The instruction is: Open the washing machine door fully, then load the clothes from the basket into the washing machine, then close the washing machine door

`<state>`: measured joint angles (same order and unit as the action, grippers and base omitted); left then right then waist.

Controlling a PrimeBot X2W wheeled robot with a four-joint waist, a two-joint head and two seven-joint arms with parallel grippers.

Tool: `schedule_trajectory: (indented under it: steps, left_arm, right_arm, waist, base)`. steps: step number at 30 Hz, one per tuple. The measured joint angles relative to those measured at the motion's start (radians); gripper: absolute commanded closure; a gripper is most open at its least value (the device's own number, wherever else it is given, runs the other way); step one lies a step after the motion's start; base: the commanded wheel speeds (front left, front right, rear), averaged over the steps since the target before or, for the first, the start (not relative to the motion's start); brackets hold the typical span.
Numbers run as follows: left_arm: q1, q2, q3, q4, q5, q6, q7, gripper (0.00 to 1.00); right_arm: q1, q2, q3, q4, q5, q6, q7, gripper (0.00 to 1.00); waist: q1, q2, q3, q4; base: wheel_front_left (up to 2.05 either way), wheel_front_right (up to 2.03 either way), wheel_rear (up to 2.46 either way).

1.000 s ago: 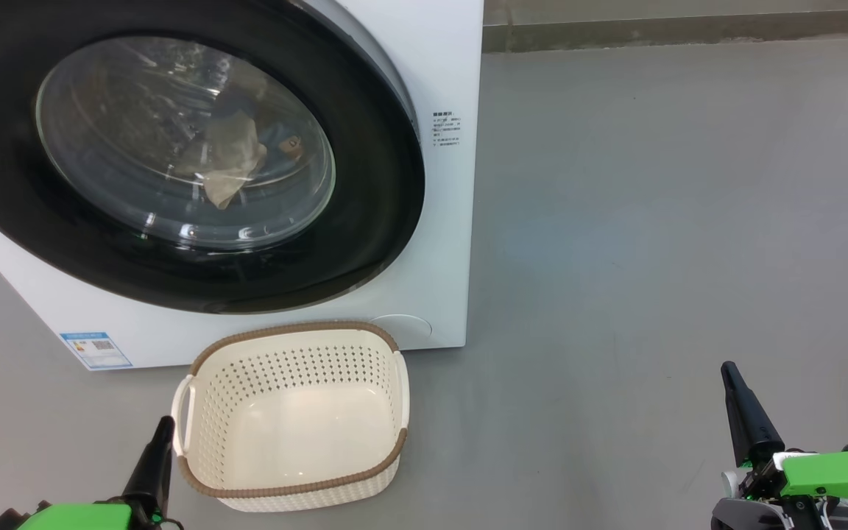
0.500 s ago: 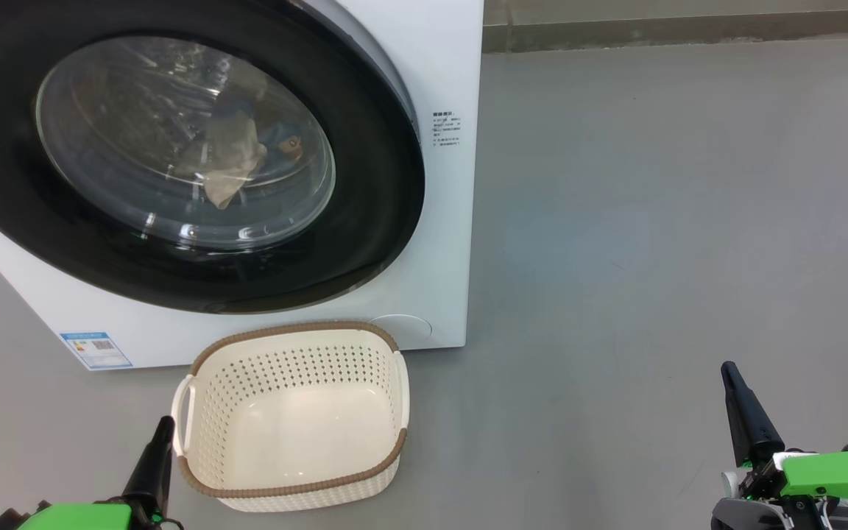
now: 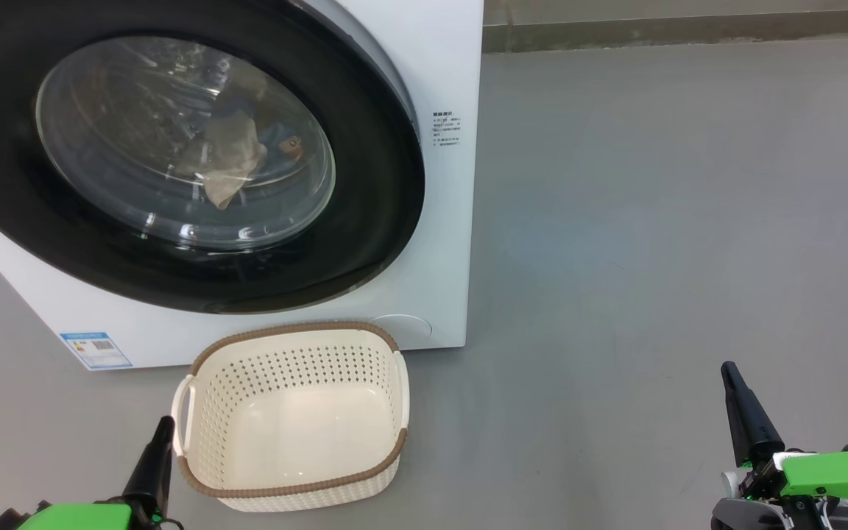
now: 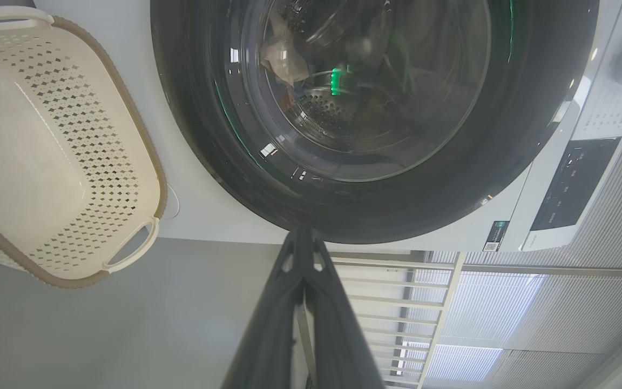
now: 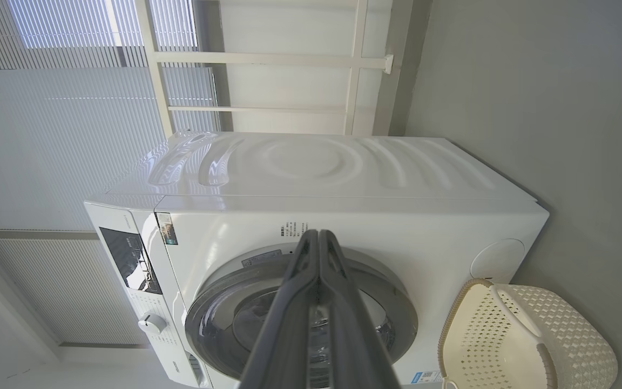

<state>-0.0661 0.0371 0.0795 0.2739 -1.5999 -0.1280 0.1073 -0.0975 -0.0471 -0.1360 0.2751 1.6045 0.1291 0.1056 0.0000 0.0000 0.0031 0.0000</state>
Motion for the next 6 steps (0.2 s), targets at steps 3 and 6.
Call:
schedule_trajectory:
  steps: [3, 6]
  left_arm:
    - [0.000, 0.000, 0.000, 0.000, 0.000, 0.000, 0.000, 1.00]
    - [0.000, 0.000, 0.000, 0.000, 0.000, 0.000, 0.000, 1.00]
  right_arm:
    - [0.000, 0.000, 0.000, 0.000, 0.000, 0.000, 0.000, 1.00]
    - [0.000, 0.000, 0.000, 0.000, 0.000, 0.000, 0.000, 1.00]
  waist:
    - [0.0000, 0.0000, 0.000, 0.000]
    - [0.0000, 0.0000, 0.000, 0.000]
  base:
    - [0.00, 0.00, 0.00]
    - [0.00, 0.00, 0.00]
